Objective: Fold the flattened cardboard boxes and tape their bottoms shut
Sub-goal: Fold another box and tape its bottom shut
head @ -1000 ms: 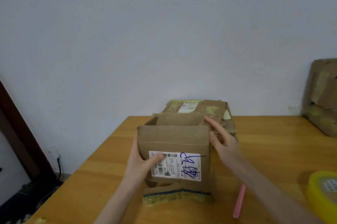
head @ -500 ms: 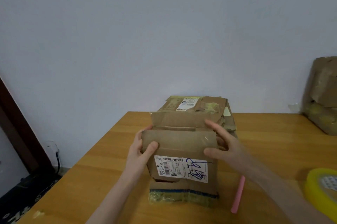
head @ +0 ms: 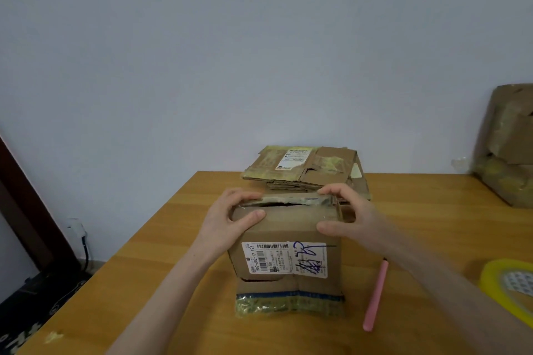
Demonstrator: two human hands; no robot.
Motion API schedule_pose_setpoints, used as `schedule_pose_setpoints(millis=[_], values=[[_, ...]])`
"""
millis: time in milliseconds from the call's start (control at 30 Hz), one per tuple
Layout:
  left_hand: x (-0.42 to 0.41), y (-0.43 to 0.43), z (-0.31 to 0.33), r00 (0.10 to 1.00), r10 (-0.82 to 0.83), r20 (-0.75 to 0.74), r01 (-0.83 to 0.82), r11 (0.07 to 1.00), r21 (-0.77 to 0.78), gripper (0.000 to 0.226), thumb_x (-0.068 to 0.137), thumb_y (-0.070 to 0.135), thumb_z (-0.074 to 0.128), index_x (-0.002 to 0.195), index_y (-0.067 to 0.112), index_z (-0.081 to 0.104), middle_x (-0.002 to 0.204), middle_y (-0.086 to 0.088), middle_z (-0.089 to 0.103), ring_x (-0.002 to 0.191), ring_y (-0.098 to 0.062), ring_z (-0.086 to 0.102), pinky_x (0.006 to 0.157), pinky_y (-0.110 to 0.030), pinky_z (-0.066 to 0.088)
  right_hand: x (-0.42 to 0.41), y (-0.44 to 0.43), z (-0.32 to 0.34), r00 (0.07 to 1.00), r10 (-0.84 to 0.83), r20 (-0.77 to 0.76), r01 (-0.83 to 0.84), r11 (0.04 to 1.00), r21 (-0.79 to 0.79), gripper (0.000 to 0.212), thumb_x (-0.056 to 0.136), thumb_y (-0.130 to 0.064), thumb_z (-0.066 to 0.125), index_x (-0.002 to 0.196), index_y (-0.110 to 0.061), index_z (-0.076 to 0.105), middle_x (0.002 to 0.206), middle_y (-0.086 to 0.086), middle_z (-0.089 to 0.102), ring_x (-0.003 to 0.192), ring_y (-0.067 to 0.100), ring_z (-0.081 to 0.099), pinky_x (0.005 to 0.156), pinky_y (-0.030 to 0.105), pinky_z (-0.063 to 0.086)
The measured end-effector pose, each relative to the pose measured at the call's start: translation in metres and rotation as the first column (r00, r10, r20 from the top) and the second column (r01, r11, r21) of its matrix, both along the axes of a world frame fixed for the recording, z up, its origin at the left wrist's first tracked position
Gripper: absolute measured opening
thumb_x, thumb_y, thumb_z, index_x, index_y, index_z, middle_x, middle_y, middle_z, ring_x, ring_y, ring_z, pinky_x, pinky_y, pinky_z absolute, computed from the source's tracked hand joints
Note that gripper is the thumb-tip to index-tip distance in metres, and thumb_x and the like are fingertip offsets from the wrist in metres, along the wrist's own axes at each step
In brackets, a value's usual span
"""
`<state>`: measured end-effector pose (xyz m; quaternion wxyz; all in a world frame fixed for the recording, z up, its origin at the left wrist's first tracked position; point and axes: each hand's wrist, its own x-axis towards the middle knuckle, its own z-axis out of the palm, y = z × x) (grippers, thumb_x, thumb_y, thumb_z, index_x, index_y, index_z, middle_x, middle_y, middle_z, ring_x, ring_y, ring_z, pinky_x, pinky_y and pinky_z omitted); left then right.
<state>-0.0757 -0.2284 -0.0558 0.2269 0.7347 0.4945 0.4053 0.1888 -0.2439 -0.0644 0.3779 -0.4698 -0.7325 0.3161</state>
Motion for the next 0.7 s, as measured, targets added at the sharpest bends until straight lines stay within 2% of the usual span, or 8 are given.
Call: schedule_pose_setpoints(millis=[67,167,300,400,467,600,633,700], values=[[0.002,-0.002,-0.002,0.999,-0.004,-0.053,0.003,1.0,-0.024,0.04,0.079,0.058,0.063,0.115,0.043,0.06,0.129,0.026,0.045,0.119,0.003,0.044,0.1,-0.034,0.043,-0.002,0.0,0.0,0.992,-0.031,0.119,0.025,0.998,0.054,0.055,0.056,-0.077,0.055,0.107,-0.063,0.042,0.128,-0.028,0.036,0.115,-0.001,0.042,0.089,0.03,0.044],[0.001,-0.006,-0.003,0.995,-0.034,-0.099,0.03,0.998,-0.048,0.037,0.088,0.045,0.054,0.124,0.044,0.054,0.141,0.026,0.034,0.129,0.001,0.034,0.102,-0.028,0.037,-0.001,0.0,-0.004,0.96,-0.027,0.279,0.009,0.998,0.066,0.064,0.049,-0.09,0.05,0.108,-0.069,0.038,0.138,-0.021,0.022,0.119,0.005,0.035,0.092,0.031,0.043],[0.001,-0.006,0.001,0.991,-0.079,-0.108,0.066,0.991,-0.115,0.053,0.079,0.058,0.051,0.131,0.045,0.048,0.147,0.027,0.025,0.134,0.002,0.026,0.109,-0.036,0.035,0.0,-0.004,-0.003,0.949,-0.062,0.31,0.041,0.996,0.075,0.075,0.052,-0.084,0.057,0.12,-0.061,0.039,0.143,-0.014,0.019,0.119,0.006,0.029,0.098,0.036,0.042],[0.007,-0.01,0.003,0.996,-0.088,-0.033,0.084,0.989,-0.126,0.061,0.073,0.072,0.057,0.13,0.053,0.042,0.147,0.029,0.022,0.134,0.001,0.027,0.106,-0.035,0.039,0.007,-0.008,0.005,0.946,-0.096,0.309,0.068,0.993,0.1,0.087,0.048,-0.087,0.055,0.127,-0.051,0.044,0.143,-0.012,0.022,0.121,0.008,0.03,0.098,0.036,0.042],[0.017,-0.012,0.001,0.992,-0.115,-0.056,0.11,0.989,-0.097,0.066,0.068,0.075,0.047,0.131,0.056,0.038,0.149,0.026,0.021,0.135,0.001,0.026,0.106,-0.036,0.039,0.015,-0.012,0.009,0.937,-0.106,0.334,0.08,0.993,0.093,0.089,0.052,-0.081,0.062,0.132,-0.047,0.042,0.146,-0.011,0.019,0.126,0.012,0.029,0.1,0.037,0.04],[0.035,-0.004,0.001,0.929,-0.135,-0.346,0.128,0.991,-0.044,0.073,0.073,0.079,0.022,0.139,0.048,0.029,0.156,0.018,0.006,0.143,-0.004,0.007,0.116,-0.042,0.022,0.024,-0.018,0.009,0.891,-0.145,0.429,0.128,0.989,0.069,0.097,0.057,-0.073,0.057,0.143,-0.036,0.031,0.153,-0.013,0.0,0.136,0.016,0.021,0.103,0.043,0.041],[0.036,-0.001,0.003,0.878,-0.085,-0.471,0.112,0.993,0.029,0.078,0.075,0.08,0.01,0.143,0.044,0.026,0.157,0.016,0.002,0.144,-0.007,-0.002,0.118,-0.043,0.013,0.023,-0.017,0.009,0.87,-0.161,0.467,0.13,0.987,0.098,0.098,0.059,-0.076,0.055,0.144,-0.033,0.03,0.154,-0.013,-0.003,0.138,0.016,0.018,0.104,0.044,0.04],[0.041,-0.002,0.012,0.709,0.047,-0.704,0.123,0.974,0.189,0.088,0.073,0.077,-0.018,0.146,0.036,0.012,0.155,0.012,-0.007,0.143,-0.011,-0.016,0.12,-0.039,-0.003,0.021,-0.015,0.006,0.828,-0.181,0.531,0.124,0.982,0.141,0.107,0.057,-0.086,0.042,0.147,-0.03,0.026,0.156,-0.013,-0.002,0.142,0.014,0.014,0.108,0.044,0.036]])
